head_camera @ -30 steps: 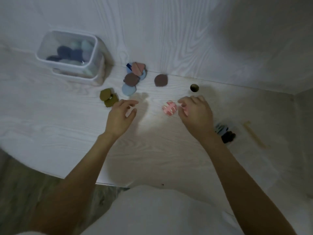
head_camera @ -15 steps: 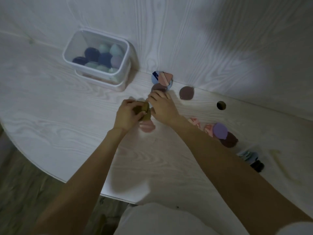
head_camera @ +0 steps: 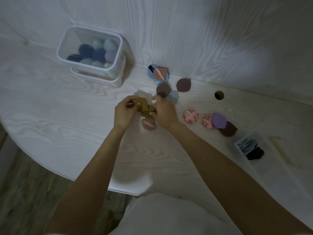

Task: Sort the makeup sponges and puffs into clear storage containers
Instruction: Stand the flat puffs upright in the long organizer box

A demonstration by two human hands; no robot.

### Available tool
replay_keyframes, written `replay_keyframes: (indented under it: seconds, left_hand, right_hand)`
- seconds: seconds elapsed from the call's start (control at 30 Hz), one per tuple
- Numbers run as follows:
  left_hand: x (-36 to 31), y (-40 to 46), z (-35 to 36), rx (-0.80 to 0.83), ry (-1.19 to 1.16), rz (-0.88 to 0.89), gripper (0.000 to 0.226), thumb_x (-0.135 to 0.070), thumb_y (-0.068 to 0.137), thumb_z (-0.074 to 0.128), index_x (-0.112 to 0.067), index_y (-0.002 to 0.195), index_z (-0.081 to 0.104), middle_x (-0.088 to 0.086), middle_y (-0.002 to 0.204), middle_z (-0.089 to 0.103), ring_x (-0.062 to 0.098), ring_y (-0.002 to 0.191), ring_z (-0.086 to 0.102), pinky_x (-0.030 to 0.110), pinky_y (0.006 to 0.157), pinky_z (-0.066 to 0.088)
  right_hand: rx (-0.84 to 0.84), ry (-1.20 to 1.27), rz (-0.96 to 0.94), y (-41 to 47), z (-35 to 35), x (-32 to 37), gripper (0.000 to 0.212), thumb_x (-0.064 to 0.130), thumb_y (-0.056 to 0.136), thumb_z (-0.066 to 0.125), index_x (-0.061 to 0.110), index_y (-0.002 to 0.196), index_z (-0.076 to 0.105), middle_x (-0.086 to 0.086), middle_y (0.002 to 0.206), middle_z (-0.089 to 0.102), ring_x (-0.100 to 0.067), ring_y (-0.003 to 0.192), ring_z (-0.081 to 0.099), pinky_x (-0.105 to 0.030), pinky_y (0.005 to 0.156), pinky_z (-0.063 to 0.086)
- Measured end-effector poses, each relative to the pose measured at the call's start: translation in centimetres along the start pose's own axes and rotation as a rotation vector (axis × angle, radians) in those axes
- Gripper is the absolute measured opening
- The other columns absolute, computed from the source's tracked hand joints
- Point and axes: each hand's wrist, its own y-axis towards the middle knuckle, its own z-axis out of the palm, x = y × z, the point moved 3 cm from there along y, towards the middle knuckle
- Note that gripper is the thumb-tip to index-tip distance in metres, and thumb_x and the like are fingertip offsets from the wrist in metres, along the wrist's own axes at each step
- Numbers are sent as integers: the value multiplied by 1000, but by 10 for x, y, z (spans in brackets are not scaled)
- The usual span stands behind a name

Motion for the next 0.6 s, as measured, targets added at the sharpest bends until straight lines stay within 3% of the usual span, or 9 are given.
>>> replay_keyframes:
  seconds: [0.13, 0.23, 0.3, 0.37, 0.43, 0.5, 0.6]
  left_hand:
    - [-23, -26, -9, -128, -106, 49, 18, -15, 84, 65, -17, 101, 63, -14, 92, 63, -9, 76, 58, 9, 69, 45]
    - [-46, -56, 5, -86, -192, 68, 16, -12, 83, 67, -13, 98, 61, -11, 83, 61, -6, 70, 60, 9, 63, 46]
    - [-66, -81, 32, 38, -195, 137, 16, -10, 83, 66, -9, 99, 64, -3, 85, 65, 1, 75, 62, 16, 69, 50]
    - [-89, -106, 67, 172, -144, 277, 18, -10, 84, 65, -11, 102, 66, 2, 95, 67, -3, 84, 60, 13, 78, 47]
    - [-116, -133, 109, 312, -78, 455, 22, -10, 84, 63, -15, 104, 66, 2, 97, 63, -8, 83, 56, 4, 76, 42]
    - [-140, -161, 153, 471, -7, 567, 24, -9, 85, 61, -13, 109, 66, 0, 99, 61, -1, 82, 57, 5, 76, 43]
    - [-166, -190, 210, 657, 85, 595, 27, -11, 85, 63, -15, 112, 64, 2, 99, 64, 12, 87, 61, 21, 82, 50]
  right_hand:
    - [-156, 466, 230, -26, -26, -7, 19, 12, 87, 62, 3, 103, 59, -8, 89, 59, -19, 82, 54, -27, 71, 39]
    - [-344, 656, 346, -77, -64, -35, 13, 18, 90, 59, 6, 95, 60, -4, 86, 60, -17, 80, 56, -26, 70, 43]
    - [-415, 610, 401, -129, -91, -60, 14, 22, 91, 58, 10, 98, 59, -1, 90, 60, -15, 81, 57, -20, 70, 44]
    - [-482, 525, 497, -190, -112, -87, 13, 23, 92, 58, 13, 100, 59, 4, 88, 58, -8, 76, 55, -9, 65, 41]
    - [-581, 494, 611, -249, -128, -111, 12, 20, 91, 59, 15, 102, 58, 4, 86, 59, -9, 73, 56, -12, 62, 40]
    - [-693, 467, 705, -295, -139, -131, 22, 16, 89, 61, 16, 110, 57, 2, 86, 61, -14, 73, 59, -17, 63, 42]
    - [-843, 438, 795, -338, -147, -153, 34, 14, 87, 63, 18, 118, 50, -1, 82, 62, -17, 67, 62, -19, 61, 45]
